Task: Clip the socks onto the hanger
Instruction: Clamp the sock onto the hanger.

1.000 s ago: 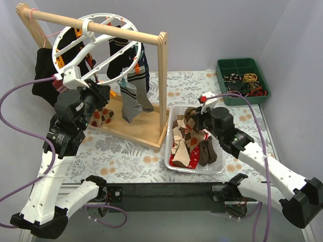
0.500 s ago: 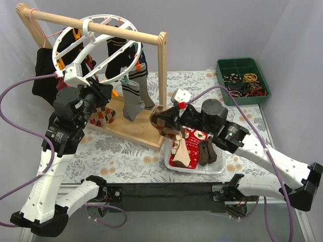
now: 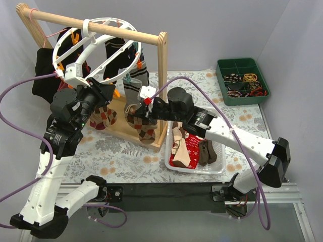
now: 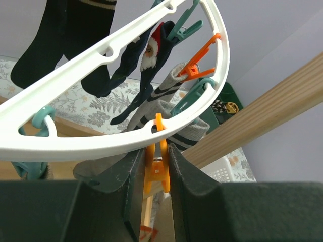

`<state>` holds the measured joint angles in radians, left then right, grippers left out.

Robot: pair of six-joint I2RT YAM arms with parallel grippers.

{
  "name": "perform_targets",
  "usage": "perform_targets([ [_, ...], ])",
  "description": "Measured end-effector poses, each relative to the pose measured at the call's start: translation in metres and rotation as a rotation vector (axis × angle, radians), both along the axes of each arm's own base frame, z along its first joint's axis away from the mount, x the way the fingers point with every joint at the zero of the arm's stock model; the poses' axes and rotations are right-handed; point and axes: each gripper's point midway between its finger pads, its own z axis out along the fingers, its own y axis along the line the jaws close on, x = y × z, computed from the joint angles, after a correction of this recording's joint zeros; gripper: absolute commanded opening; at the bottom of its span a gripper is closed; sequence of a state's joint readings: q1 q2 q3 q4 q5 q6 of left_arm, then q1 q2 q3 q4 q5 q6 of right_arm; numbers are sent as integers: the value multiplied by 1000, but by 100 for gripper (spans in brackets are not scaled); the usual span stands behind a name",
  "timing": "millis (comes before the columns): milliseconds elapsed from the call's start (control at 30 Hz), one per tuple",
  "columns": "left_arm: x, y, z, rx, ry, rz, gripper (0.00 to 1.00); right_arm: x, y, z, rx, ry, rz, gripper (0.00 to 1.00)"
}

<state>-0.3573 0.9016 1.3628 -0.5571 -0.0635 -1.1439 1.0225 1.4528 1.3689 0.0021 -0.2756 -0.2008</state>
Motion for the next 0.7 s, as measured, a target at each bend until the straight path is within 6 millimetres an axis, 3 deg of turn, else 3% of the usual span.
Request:
perform_targets([
  [300, -5, -2, 3, 0, -37, -23, 0, 11, 23, 9, 10, -22, 23, 1],
  [700, -1, -3, -4, 21, -43, -27, 0, 18, 36, 21, 29, -48, 31, 1],
])
